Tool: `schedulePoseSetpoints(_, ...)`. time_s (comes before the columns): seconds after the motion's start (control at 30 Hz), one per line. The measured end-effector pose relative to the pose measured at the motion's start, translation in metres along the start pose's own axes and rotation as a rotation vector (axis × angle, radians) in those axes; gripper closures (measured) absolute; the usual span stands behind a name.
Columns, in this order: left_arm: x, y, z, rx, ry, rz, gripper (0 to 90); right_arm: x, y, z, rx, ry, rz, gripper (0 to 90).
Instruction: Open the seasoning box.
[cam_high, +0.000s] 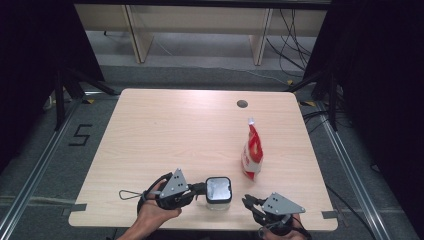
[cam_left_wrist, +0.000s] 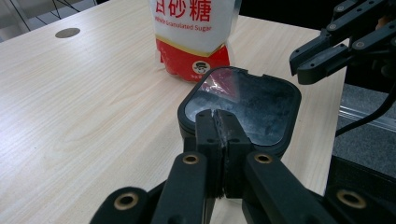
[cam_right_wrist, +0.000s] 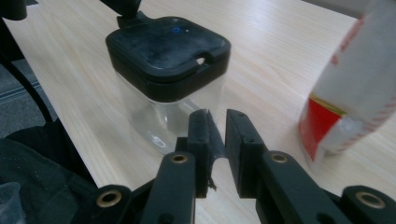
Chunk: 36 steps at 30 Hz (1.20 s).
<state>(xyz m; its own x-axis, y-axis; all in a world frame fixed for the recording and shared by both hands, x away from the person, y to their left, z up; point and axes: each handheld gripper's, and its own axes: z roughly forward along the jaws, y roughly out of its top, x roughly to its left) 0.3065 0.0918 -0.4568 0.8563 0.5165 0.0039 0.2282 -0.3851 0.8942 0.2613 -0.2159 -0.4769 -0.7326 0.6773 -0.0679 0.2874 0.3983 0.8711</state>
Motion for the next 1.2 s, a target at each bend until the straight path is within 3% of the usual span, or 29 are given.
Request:
schedulePoseSetpoints(0.1,0.000,0.000,0.000,0.000,0.002,0.025,87.8,0.001,0.001,0.005,0.006,0.024,-0.020,80.8)
schedulePoseSetpoints(0.3,-0.001,0.000,-0.001,0.000,0.018,0.000,87.8,0.004,0.004,0.011,0.011,0.036,-0.028,80.7)
schedulePoseSetpoints(0.47,0.000,-0.001,-0.002,-0.004,0.011,0.026,87.8,0.005,0.005,0.013,0.015,0.032,-0.007,80.7)
schedulePoseSetpoints(0.67,0.001,-0.001,-0.002,-0.002,0.006,0.025,87.8,0.006,0.007,0.015,0.002,0.039,-0.038,82.7)
schedulePoseSetpoints(0.7,0.003,-0.001,-0.003,0.005,0.002,0.048,87.8,0.007,0.007,0.015,0.001,0.039,-0.030,83.3)
schedulePoseSetpoints(0.8,0.000,-0.003,-0.004,0.000,0.016,0.011,87.8,0.009,0.008,0.014,-0.007,0.039,-0.026,84.8)
schedulePoseSetpoints(1.2,0.001,-0.005,-0.004,-0.010,0.017,0.011,87.8,0.012,0.012,0.017,-0.010,0.049,-0.048,89.8)
